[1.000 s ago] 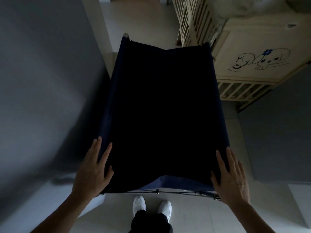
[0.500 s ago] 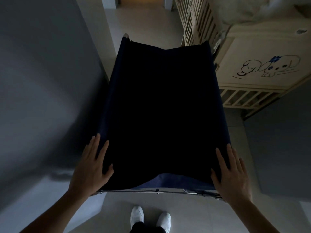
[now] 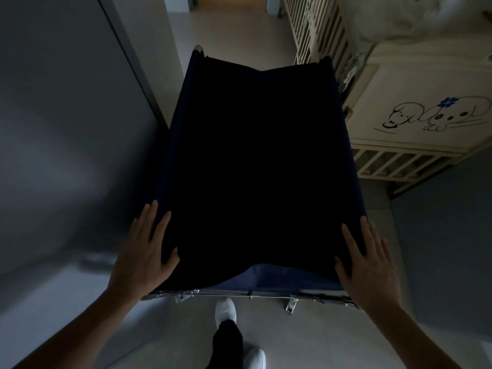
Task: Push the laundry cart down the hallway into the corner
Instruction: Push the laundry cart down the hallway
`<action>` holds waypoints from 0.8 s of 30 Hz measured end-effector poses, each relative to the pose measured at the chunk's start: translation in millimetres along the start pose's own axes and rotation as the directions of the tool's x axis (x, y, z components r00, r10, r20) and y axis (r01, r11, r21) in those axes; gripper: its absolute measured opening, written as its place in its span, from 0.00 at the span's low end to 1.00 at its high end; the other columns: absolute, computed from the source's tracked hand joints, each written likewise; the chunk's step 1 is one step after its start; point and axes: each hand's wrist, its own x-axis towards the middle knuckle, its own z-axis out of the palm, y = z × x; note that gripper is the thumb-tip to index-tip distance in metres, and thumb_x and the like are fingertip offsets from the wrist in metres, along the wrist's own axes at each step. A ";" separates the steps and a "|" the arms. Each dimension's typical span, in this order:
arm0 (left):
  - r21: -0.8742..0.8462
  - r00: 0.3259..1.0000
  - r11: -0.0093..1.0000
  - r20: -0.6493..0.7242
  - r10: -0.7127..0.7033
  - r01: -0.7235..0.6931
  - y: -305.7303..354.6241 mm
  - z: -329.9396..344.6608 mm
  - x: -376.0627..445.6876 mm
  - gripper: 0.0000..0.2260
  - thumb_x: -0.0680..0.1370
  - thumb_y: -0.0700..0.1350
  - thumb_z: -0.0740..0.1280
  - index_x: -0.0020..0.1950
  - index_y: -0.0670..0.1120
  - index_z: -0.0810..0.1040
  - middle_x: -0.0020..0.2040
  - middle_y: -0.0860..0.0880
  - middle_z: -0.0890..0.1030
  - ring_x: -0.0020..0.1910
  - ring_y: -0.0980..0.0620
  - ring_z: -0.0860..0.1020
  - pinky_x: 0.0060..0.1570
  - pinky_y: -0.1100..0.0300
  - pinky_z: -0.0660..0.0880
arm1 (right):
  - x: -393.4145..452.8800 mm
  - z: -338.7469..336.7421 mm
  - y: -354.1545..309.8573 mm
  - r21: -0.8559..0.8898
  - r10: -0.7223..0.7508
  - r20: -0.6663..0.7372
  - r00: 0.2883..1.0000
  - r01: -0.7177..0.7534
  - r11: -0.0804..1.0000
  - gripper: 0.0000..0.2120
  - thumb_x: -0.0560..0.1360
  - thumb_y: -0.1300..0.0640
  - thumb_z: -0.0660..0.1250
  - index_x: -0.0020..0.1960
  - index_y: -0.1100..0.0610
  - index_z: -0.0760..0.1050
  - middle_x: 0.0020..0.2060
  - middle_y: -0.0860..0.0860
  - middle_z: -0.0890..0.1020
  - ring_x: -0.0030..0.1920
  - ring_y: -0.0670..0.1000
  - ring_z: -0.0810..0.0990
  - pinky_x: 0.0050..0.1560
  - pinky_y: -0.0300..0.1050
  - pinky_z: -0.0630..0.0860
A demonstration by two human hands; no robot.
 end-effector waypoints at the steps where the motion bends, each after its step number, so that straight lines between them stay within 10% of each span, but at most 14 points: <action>1: 0.002 1.000 1.000 -0.003 -0.002 0.002 0.7 0.2 4.1 0.35 0.77 0.58 0.56 0.79 0.38 0.65 0.82 0.36 0.55 0.82 0.36 0.55 0.77 0.37 0.61 | 5.3 -0.2 1.1 0.001 0.000 0.000 1.000 0.000 1.000 0.35 0.80 0.40 0.53 0.82 0.57 0.64 0.83 0.63 0.59 0.82 0.67 0.62 0.76 0.70 0.67; 18: 0.034 0.999 0.999 -0.037 0.000 0.001 -2.7 0.8 111.4 0.34 0.77 0.58 0.56 0.77 0.38 0.67 0.81 0.33 0.57 0.81 0.34 0.56 0.77 0.38 0.61 | 123.4 3.6 19.3 0.026 -0.035 -0.018 0.999 0.036 0.999 0.37 0.77 0.40 0.57 0.81 0.59 0.66 0.83 0.64 0.58 0.81 0.67 0.62 0.74 0.69 0.70; 24: 0.038 0.997 0.999 -0.071 0.014 -0.012 -13.9 -5.5 160.4 0.33 0.76 0.55 0.57 0.76 0.37 0.69 0.80 0.32 0.60 0.80 0.32 0.59 0.75 0.36 0.63 | 173.0 10.7 18.8 0.025 -0.045 -0.044 0.998 0.046 0.999 0.39 0.74 0.49 0.74 0.81 0.56 0.65 0.84 0.64 0.56 0.82 0.67 0.60 0.74 0.69 0.70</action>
